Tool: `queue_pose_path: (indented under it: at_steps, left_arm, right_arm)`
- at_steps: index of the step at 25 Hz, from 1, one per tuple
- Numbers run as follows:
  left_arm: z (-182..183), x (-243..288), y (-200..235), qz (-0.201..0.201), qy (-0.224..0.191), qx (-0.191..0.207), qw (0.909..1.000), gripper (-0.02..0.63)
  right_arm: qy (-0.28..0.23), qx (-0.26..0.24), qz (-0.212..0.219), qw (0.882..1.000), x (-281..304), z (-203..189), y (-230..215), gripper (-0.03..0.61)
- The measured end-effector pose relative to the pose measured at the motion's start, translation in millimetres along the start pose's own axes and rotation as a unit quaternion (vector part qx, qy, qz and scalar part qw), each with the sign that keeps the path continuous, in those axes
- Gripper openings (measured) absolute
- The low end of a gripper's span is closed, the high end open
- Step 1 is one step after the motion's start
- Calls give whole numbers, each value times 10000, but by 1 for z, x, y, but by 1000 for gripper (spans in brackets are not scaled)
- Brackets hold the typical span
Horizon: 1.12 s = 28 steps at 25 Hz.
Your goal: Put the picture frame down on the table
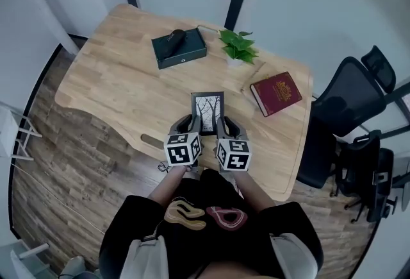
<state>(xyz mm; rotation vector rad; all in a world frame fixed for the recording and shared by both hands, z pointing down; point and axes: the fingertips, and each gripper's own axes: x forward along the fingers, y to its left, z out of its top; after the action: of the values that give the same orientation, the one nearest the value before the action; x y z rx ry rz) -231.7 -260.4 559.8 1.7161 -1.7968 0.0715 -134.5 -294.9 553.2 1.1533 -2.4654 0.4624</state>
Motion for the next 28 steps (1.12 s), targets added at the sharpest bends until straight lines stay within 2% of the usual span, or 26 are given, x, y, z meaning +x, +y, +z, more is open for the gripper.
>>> queue_pose_path:
  at_steps: [12, 22, 25, 28]
  left_arm:
    - [25, 54, 8, 175, 63, -197, 9996, 84]
    - [20, 103, 14, 368, 337, -264, 9984, 84]
    - [14, 117, 18, 395, 441, -383, 9975, 83]
    - [10, 128, 23, 415, 574, -676, 9952, 83]
  right_arm:
    - [329, 99, 122, 9993, 54, 20, -28, 74]
    - [714, 13, 119, 9974, 97, 14, -55, 74]
    - [816, -22, 115, 9966, 107, 9, -61, 74]
    - [880, -147, 132, 9959, 118, 7, -64, 74]
